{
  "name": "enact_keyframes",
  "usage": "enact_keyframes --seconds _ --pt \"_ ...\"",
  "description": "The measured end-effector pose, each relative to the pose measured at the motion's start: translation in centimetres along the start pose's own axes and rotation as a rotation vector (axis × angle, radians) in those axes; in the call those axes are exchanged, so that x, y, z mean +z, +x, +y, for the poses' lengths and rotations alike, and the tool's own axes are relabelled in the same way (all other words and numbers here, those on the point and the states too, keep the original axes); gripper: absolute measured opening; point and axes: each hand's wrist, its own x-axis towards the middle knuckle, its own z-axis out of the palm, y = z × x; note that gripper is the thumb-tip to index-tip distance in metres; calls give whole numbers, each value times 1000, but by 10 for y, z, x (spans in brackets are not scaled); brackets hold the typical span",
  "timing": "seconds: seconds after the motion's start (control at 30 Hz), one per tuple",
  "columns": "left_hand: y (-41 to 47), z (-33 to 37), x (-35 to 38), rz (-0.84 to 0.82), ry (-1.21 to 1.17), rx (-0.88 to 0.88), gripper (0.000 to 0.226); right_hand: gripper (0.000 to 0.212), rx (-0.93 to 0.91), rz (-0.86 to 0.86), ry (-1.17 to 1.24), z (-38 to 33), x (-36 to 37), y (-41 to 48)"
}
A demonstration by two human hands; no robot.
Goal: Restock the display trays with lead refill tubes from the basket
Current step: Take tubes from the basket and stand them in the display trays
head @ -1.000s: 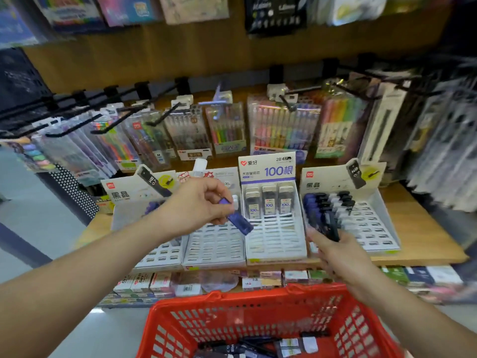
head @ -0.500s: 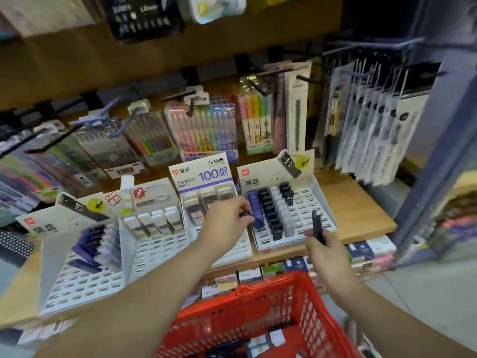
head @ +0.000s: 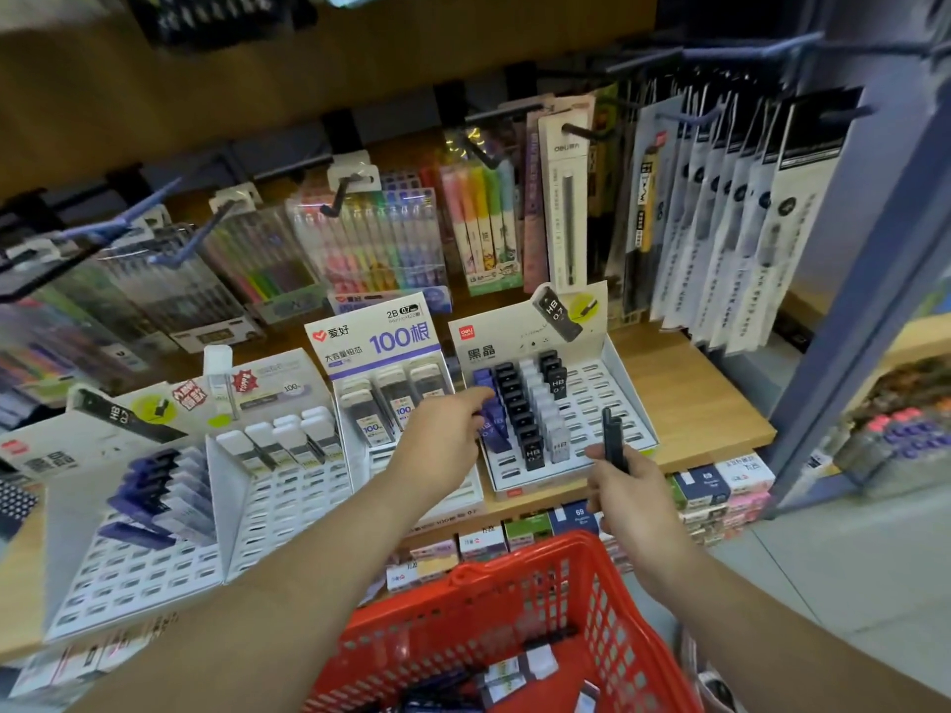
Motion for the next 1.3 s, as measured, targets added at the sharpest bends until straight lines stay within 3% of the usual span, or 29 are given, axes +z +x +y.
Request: enact_keyframes --seconds 0.17,0.33,0.57,0.63,0.7,0.87,1.0,1.13,1.3 --pt "1 -1 -1 110 -165 -51 16 23 53 18 49 4 -1 1" --pt "1 1 9 112 -9 122 19 25 96 27 113 6 -3 2" --pt "-2 7 6 77 79 73 28 31 102 -31 318 -8 -2 1" --pt "-11 15 0 95 -58 -18 28 31 74 -65 347 -18 -1 -1" --pt "-26 26 -7 112 -366 -141 24 28 48 -152 341 -31 2 -4" --pt "-58 55 -27 117 -1086 -331 20 17 115 -645 231 -62 13 -19" --pt "-74 55 -44 168 -1186 -286 22 14 166 -925 69 -69 19 -30" --pt "-86 40 -56 360 -1253 -362 14 16 150 -953 86 -70 26 -31" --pt "-96 25 -62 513 -1199 -404 16 4 41 -726 201 -74 41 -33"
